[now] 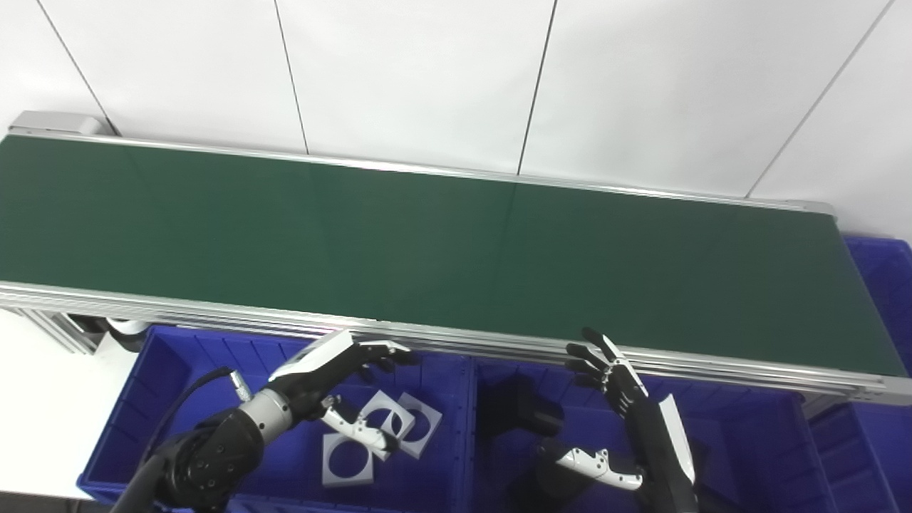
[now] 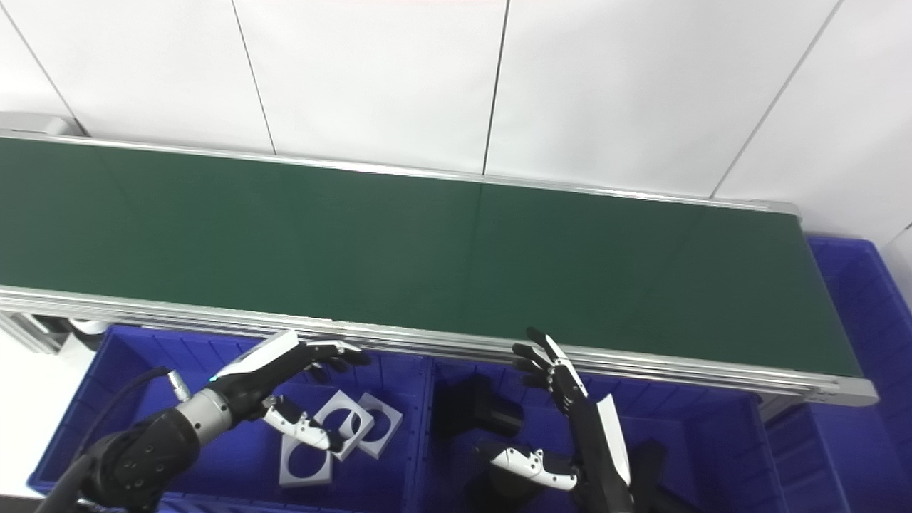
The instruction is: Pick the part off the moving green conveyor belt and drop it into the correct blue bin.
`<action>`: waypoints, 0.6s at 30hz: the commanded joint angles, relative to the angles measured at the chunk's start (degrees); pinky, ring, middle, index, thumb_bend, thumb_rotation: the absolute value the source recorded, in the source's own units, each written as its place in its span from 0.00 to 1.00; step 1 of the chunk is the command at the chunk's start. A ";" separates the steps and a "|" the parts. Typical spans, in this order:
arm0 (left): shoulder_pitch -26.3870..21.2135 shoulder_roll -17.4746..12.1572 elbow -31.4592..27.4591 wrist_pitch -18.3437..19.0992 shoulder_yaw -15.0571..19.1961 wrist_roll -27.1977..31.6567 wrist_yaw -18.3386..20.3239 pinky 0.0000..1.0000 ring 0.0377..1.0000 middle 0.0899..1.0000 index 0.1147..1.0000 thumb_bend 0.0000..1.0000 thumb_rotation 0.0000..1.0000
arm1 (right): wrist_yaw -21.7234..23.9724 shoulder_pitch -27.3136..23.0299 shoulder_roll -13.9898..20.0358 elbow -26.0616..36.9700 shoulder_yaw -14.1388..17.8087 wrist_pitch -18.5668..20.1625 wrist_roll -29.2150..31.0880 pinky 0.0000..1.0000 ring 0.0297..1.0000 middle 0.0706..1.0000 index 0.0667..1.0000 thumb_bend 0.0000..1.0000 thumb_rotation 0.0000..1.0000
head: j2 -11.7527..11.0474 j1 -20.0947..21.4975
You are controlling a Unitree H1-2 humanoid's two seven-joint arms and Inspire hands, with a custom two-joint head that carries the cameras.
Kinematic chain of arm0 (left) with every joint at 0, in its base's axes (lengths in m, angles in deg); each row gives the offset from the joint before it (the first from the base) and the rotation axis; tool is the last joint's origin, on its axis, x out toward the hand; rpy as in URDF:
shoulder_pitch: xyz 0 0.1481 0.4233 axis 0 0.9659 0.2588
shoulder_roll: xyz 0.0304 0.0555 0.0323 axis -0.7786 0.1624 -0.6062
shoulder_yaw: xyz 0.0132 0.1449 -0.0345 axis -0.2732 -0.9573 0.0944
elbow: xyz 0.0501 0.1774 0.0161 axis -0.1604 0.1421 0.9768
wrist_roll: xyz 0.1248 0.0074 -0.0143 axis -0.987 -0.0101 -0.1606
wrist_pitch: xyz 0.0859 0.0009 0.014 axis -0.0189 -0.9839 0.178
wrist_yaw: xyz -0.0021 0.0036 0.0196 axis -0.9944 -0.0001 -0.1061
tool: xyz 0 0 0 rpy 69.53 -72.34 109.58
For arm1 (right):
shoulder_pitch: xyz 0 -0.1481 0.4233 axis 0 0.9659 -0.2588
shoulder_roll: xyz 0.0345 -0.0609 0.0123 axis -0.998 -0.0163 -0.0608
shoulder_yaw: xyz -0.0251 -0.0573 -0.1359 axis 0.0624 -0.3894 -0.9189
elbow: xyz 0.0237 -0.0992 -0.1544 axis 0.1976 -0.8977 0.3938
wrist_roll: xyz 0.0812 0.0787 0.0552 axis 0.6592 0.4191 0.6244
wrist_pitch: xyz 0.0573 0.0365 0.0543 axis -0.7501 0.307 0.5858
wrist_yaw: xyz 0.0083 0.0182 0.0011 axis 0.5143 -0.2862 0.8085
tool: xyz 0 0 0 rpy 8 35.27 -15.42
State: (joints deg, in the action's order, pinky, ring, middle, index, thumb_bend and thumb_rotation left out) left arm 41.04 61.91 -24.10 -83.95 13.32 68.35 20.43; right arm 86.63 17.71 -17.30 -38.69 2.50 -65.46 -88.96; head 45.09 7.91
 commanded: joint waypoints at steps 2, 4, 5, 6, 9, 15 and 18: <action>0.33 0.87 0.16 -4.10 1.55 6.09 -2.00 0.70 0.78 0.79 0.77 0.77 0.07 | 0.81 0.10 -0.19 2.48 -0.23 0.63 0.53 0.75 0.78 0.82 0.91 0.80 0.34 | 0.21 0.90; 0.83 1.64 0.65 -5.03 2.03 8.79 -2.43 0.71 0.78 0.79 0.77 0.78 0.10 | 0.96 0.13 -0.34 2.72 -0.25 1.15 0.28 0.74 0.78 0.82 0.91 0.80 0.34 | 0.30 1.22; 1.05 1.94 0.85 -5.40 2.26 9.95 -2.60 0.72 0.78 0.78 0.76 0.78 0.07 | 1.05 0.12 -0.40 2.85 -0.28 1.40 0.22 0.74 0.78 0.82 0.91 0.80 0.33 | 0.29 1.31; 1.35 2.25 1.01 -5.41 2.54 11.44 -2.59 0.72 0.78 0.78 0.76 0.78 0.07 | 1.14 0.12 -0.45 2.99 -0.32 1.73 0.18 0.74 0.78 0.82 0.91 0.80 0.33 | 0.35 1.49; 2.27 2.97 1.23 -5.74 3.16 14.46 -2.90 0.74 0.79 0.79 0.77 0.79 0.06 | 1.43 0.09 -0.46 3.14 -0.51 2.57 0.30 0.75 0.80 0.83 0.92 0.80 0.33 | 0.41 1.66; 4.82 5.37 1.22 -5.91 4.80 21.97 -3.05 0.75 0.80 0.82 0.82 0.79 0.04 | 1.72 0.14 -0.75 3.81 -0.77 4.54 -0.12 0.75 0.80 0.84 0.92 0.82 0.33 | 0.51 2.09; 5.66 5.72 1.05 -5.05 5.26 24.41 -3.02 0.80 0.83 0.85 0.86 0.78 0.03 | 1.91 0.33 -0.82 4.09 -0.84 4.91 -0.01 0.75 0.81 0.84 0.92 0.83 0.33 | 0.64 2.42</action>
State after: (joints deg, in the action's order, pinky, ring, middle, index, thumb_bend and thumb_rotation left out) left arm 46.88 67.76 -21.89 -87.93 17.99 90.82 17.69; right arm 88.43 18.06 -17.80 -37.05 1.72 -61.07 -89.31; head 45.70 10.28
